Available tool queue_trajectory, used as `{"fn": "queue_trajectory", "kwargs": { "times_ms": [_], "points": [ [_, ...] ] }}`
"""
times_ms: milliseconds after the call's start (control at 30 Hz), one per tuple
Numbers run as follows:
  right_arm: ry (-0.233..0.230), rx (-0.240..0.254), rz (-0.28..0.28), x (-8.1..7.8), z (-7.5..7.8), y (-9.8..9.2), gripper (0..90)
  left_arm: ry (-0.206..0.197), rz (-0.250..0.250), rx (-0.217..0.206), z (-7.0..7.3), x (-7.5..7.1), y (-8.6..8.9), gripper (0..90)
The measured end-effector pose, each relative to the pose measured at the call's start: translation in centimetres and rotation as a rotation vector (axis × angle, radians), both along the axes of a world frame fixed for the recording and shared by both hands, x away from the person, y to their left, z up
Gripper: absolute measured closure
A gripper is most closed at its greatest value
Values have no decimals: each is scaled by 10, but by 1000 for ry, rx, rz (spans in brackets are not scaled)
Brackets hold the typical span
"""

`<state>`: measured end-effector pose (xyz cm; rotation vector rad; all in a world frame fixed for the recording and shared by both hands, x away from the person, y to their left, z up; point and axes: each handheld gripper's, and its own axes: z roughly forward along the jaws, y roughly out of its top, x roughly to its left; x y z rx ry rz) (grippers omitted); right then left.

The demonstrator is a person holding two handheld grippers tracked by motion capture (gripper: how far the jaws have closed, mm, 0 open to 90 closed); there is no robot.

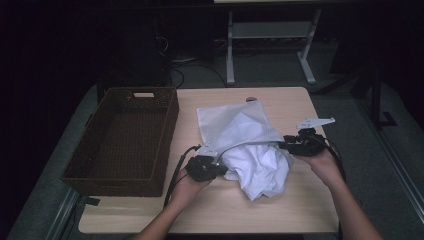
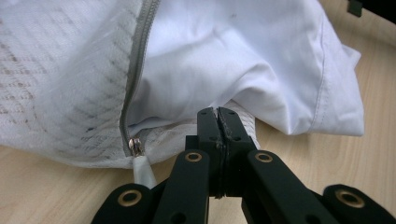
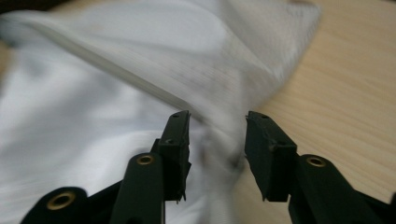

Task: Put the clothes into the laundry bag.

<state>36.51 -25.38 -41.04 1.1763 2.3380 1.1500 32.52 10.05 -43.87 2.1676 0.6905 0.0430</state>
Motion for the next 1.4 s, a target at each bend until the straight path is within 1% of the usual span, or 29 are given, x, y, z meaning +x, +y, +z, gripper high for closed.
{"fn": "queue_trajectory", "kwargs": {
  "times_ms": [33,67,100,133,200,233,300,333,400,433,467,500,600,633,733,767,800,833,867,900,1000,1033,1067,1100,1133,1200,1233,1333,1400],
  "points": [
    [0,0,0,0,0,0,595,0,0,0,0,0,0,893],
    [-14,13,19,-8,6,1,590,0,0,-5,0,-1,1,893],
    [-36,14,51,-24,17,7,583,2,-2,-7,-1,-1,2,893],
    [-36,14,51,-24,17,7,583,9,-5,-7,-1,-1,2,893],
    [-42,52,141,-43,26,24,583,15,-9,-9,-2,0,3,893],
    [-34,61,176,-46,26,32,582,15,-11,-9,-2,0,3,893],
    [-23,58,238,-51,24,52,570,16,-11,-11,-2,0,3,893],
    [-23,58,238,-51,24,52,570,16,-11,-11,-2,0,3,893],
    [-8,50,288,-54,19,71,554,12,-16,-10,-2,0,3,893],
    [-3,18,318,-54,12,88,539,13,-21,-11,-2,-1,2,893],
    [-3,18,318,-54,12,88,539,13,-21,-11,-2,-1,2,893],
    [11,-2,334,-51,5,103,528,16,-24,-12,-3,0,2,893],
    [13,-24,341,-48,-1,112,527,18,-24,-13,-3,0,2,893],
    [14,-62,349,-44,-9,120,515,16,-26,-10,-3,-1,2,894],
    [17,-86,352,-43,-14,124,506,16,-31,-10,-2,-1,2,894],
    [15,-108,348,-42,-17,126,500,18,-35,-9,-2,-1,1,894],
    [0,-184,343,-41,-24,131,487,19,-38,-10,-2,-1,1,896],
    [-1,-202,342,-41,-27,132,490,17,-44,-11,-1,-2,0,896],
    [-1,-202,342,-41,-27,132,490,17,-44,-11,-1,-2,0,896],
    [0,-234,343,-40,-34,135,495,10,-51,-6,0,-3,-1,896],
    [2,-247,338,-39,-38,136,524,9,-54,-6,0,-4,-2,896],
    [0,-266,336,-39,-41,137,590,10,-58,-6,0,-4,-3,896],
    [0,-266,336,-39,-41,137,590,10,-58,-6,0,-4,-3,896],
    [0,-283,327,-38,-45,138,683,13,-62,-5,0,-5,-3,896],
    [0,-283,327,-38,-45,138,683,13,-62,-5,0,-5,-3,897],
    [-3,-295,324,-37,-47,138,763,10,-65,-10,0,-5,-3,898],
    [-1,-289,320,-36,-47,138,836,12,-65,-11,1,-5,-3,897],
    [0,-272,308,-35,-48,136,876,15,-64,-12,1,-5,-3,898],
    [16,-228,281,-33,-47,134,888,24,-73,-6,0,-5,-3,898]
  ]
}}
